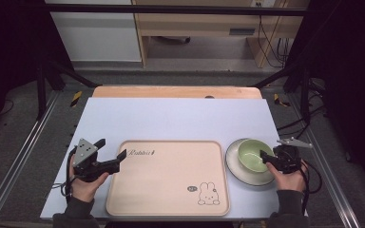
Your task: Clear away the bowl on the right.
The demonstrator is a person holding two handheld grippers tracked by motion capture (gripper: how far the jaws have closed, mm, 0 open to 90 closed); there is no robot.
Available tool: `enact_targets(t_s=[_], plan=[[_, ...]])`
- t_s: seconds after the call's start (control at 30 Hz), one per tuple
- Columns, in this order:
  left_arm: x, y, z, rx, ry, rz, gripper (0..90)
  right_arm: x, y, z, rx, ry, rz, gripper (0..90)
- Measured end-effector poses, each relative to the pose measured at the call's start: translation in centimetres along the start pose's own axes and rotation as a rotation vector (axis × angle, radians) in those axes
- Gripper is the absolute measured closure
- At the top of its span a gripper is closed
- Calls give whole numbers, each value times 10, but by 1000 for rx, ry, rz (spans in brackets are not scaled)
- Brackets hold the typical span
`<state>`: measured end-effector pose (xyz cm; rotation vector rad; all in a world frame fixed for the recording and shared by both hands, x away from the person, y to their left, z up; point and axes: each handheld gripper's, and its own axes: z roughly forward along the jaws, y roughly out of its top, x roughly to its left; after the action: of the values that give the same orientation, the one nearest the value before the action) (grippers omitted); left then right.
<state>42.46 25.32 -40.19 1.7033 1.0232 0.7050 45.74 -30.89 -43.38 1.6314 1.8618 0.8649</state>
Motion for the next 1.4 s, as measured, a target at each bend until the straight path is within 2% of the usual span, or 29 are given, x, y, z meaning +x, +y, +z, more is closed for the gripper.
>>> enact_targets(t_s=[0.57, 1.03, 1.4], plan=[[0, 0, 0, 2, 0, -2, 138, 0, -1, 5, 90, 20, 30, 617], [0, -1, 1, 4, 0, -2, 139, -3, -1, 8, 135, 15, 67, 721], [-1, -1, 3, 10, -3, 3, 139, -5, -1, 11, 152, 8, 72, 770]])
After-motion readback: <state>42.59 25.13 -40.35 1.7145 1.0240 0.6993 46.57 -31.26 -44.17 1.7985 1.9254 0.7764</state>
